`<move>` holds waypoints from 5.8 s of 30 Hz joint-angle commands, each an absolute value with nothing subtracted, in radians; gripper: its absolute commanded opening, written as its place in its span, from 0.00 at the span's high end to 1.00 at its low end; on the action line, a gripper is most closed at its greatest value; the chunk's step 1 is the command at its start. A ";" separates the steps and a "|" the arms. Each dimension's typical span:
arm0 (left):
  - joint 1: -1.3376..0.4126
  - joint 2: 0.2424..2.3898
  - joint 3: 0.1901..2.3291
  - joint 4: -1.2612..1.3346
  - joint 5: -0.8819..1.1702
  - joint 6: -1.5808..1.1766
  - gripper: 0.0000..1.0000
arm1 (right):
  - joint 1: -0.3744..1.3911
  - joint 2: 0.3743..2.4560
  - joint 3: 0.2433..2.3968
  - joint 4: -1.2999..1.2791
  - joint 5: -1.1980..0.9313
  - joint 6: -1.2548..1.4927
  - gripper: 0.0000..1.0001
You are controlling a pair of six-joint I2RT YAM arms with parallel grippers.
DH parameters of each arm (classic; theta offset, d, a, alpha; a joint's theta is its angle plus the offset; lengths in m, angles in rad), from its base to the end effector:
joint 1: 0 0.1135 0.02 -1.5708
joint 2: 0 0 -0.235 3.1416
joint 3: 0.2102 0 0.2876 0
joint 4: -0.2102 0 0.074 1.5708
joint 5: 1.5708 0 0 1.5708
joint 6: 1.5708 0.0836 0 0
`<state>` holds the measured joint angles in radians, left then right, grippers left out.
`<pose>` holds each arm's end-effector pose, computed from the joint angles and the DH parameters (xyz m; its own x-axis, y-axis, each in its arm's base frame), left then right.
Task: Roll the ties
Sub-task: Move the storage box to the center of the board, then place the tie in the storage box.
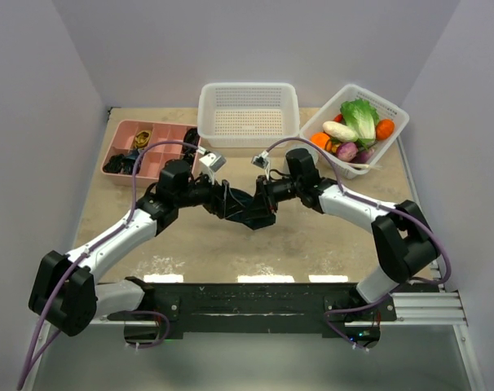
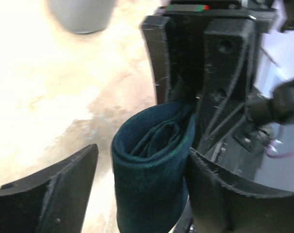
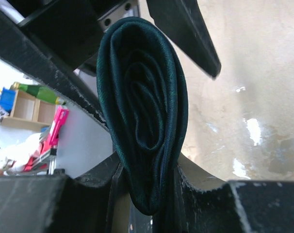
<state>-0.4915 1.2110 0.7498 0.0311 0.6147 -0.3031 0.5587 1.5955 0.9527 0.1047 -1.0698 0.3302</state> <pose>0.2816 -0.2054 0.2027 -0.6039 0.0467 -0.7957 0.6993 0.5100 -0.5008 0.2875 0.2662 0.1694 -0.7007 -0.2544 -0.6665 -0.7041 0.0957 0.7037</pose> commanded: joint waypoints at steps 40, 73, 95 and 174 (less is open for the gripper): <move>-0.141 1.644 1.266 -0.324 -0.307 -0.449 0.63 | 0.583 1.755 1.399 -0.232 -0.402 0.304 1.00; -0.274 1.697 1.015 -0.083 -0.006 -0.721 1.00 | 0.583 1.690 1.374 -0.285 -0.331 0.268 1.00; -0.345 1.413 1.085 -0.126 -0.156 -0.621 0.76 | 0.584 1.709 1.417 -0.245 -0.308 0.278 1.00; -0.316 1.040 0.966 -0.238 -0.302 -0.497 0.00 | 0.787 2.145 1.839 -0.248 -0.049 0.310 1.00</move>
